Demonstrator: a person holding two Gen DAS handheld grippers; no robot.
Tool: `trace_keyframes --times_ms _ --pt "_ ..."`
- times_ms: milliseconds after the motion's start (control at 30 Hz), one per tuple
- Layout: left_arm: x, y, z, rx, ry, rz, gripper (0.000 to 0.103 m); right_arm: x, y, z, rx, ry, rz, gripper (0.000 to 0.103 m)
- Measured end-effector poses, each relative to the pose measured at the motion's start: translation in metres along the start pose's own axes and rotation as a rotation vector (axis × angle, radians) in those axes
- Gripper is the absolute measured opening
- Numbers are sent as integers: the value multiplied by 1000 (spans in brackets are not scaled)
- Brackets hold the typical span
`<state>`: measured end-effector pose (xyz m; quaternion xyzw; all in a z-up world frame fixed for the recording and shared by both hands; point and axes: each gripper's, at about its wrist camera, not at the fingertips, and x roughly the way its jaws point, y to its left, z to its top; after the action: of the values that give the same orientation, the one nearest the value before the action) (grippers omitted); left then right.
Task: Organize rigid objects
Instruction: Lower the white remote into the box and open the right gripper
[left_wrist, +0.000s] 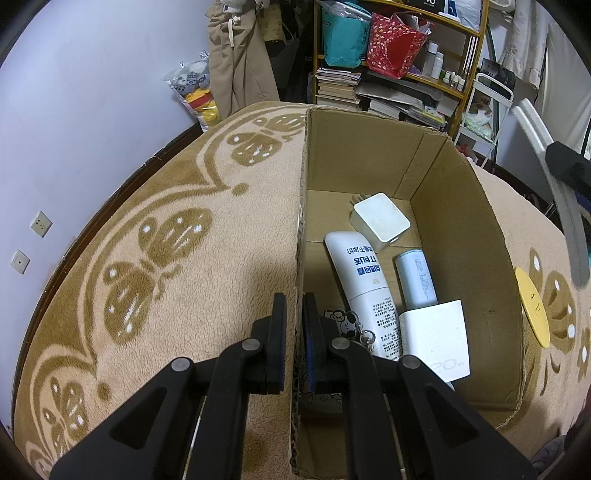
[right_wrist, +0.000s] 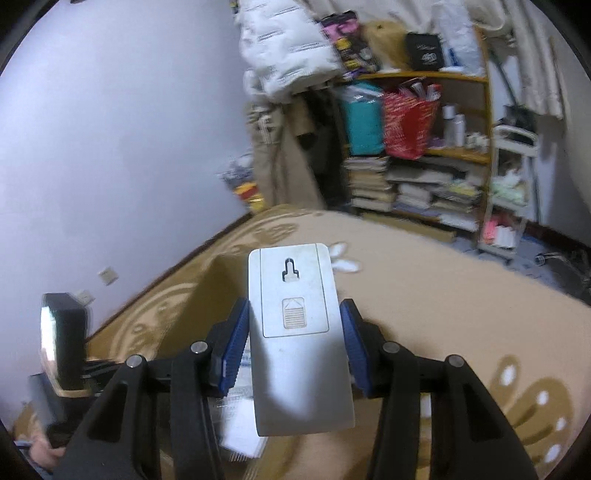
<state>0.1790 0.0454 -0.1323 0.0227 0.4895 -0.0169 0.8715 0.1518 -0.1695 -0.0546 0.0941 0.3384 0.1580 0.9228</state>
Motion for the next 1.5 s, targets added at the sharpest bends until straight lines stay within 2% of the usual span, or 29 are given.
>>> trace_keyframes --times_ms 267,700,1133,1500 --pt "-2 -1 -1 -2 0 -7 9 9 29 -17 -37 49 52 53" --pt "-3 -1 -2 2 -1 -6 9 23 39 -33 -92 104 18 53" --pt "-4 -2 -3 -1 0 -12 9 33 58 -46 -206 144 -30 51" --pt "-8 -4 -4 0 0 -15 9 26 55 -38 -192 113 -37 50"
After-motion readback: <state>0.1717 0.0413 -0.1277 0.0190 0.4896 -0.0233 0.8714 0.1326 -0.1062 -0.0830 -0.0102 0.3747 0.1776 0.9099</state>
